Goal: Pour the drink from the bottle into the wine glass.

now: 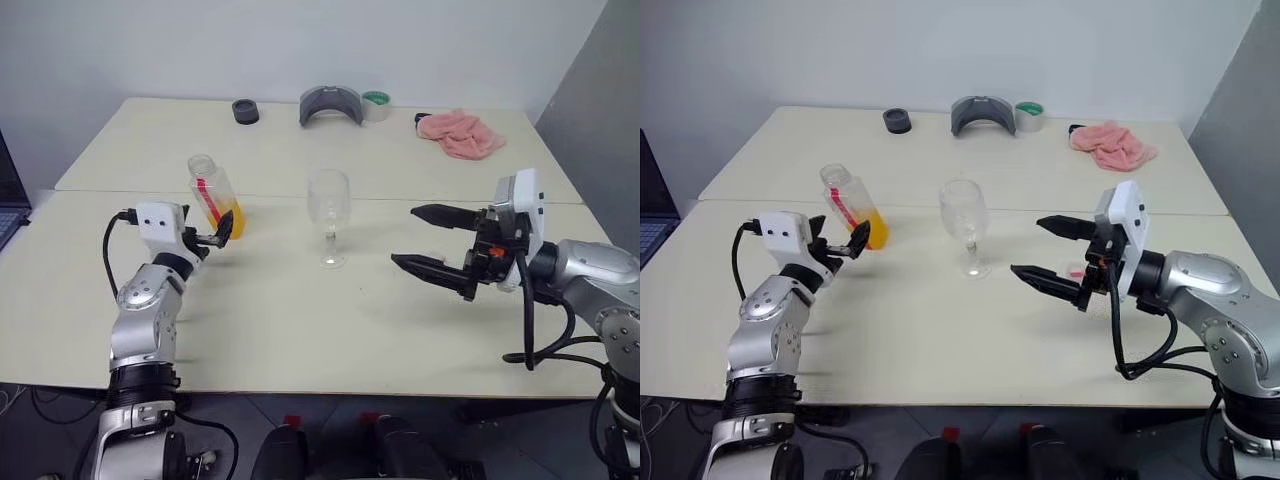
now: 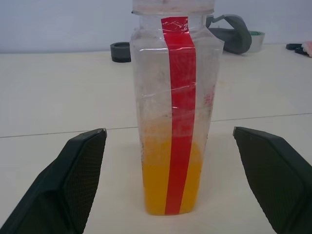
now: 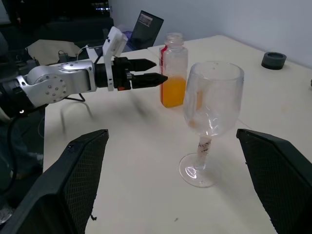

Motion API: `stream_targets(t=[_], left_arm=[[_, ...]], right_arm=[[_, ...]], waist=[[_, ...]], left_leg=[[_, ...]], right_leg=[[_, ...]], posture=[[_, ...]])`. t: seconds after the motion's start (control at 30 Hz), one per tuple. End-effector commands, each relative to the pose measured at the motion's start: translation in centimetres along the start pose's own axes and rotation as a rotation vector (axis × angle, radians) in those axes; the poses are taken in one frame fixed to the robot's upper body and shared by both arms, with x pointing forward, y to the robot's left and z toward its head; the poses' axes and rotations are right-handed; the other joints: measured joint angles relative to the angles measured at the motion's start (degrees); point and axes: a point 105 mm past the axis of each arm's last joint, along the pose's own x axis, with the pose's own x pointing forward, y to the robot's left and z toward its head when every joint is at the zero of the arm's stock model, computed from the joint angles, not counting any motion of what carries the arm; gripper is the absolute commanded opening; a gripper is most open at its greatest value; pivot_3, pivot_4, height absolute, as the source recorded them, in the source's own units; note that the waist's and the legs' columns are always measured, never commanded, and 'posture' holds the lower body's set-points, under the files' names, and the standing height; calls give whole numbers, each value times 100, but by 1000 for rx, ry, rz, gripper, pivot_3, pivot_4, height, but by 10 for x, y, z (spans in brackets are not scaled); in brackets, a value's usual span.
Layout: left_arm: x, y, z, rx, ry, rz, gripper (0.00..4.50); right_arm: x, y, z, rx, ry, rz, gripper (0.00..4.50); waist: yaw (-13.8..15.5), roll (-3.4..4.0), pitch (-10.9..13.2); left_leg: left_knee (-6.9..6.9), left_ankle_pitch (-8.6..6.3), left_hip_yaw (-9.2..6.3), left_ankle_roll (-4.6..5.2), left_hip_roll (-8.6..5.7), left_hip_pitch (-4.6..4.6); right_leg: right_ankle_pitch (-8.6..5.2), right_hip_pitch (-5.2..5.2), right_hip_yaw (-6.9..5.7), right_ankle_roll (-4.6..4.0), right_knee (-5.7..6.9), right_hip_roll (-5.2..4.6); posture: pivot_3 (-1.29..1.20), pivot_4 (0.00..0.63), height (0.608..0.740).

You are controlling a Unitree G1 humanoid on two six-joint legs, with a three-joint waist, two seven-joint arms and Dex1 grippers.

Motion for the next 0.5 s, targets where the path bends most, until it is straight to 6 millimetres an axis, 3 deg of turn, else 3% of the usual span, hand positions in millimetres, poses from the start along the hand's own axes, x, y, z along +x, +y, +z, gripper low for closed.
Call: stream_targets(t=[0.03,0.5], left_arm=[[10,-1,13,19,-54,-19,4500],[51,-3,7,15,-46,-38,4500]], right_arm=[[-5,5,15,-45,-36,10,4486],[-7,7,22,-51,-28,-10,4486]], waist=[[12,0,0],[33,-1,0]], left_leg=[[1,0,0,0,-1,0],[25,0,-12,0,-7,-23]], right_leg=[[0,0,-1,0,0,0],[0,-5,-20,0,0,2]], posture=[[0,150,740],[0,150,740]])
